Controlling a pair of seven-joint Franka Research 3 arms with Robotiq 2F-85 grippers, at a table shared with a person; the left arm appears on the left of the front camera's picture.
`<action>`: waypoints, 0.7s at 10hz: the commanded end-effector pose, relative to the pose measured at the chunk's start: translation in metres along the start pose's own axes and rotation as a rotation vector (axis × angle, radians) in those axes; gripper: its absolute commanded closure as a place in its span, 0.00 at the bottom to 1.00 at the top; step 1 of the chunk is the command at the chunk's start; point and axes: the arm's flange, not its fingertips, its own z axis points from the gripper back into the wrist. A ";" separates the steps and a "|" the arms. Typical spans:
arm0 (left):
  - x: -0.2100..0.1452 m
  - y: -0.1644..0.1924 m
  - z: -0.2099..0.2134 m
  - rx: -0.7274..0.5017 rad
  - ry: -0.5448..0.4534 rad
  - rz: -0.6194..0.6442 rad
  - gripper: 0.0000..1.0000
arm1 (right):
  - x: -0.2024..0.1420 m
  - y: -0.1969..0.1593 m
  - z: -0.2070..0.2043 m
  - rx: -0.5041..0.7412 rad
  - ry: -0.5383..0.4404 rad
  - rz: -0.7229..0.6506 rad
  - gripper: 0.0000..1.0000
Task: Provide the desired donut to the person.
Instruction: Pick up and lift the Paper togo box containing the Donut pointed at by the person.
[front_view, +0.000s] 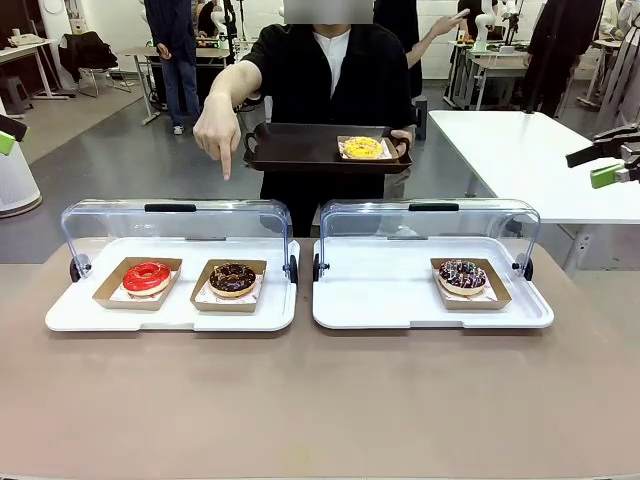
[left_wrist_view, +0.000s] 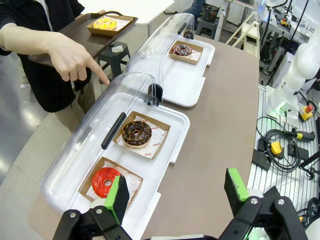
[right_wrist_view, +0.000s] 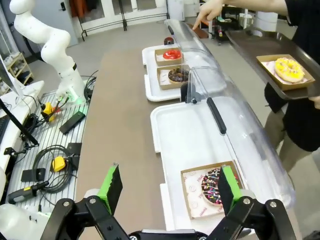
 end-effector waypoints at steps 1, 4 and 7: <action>0.001 -0.001 0.000 -0.006 -0.021 -0.003 0.00 | -0.002 0.007 -0.004 -0.016 0.016 -0.001 0.00; 0.001 -0.001 0.000 -0.006 -0.021 -0.003 0.00 | 0.000 0.000 0.000 0.000 0.000 0.000 0.00; 0.001 -0.001 0.000 -0.006 -0.021 -0.003 0.00 | 0.000 0.000 0.000 0.000 0.000 0.000 0.00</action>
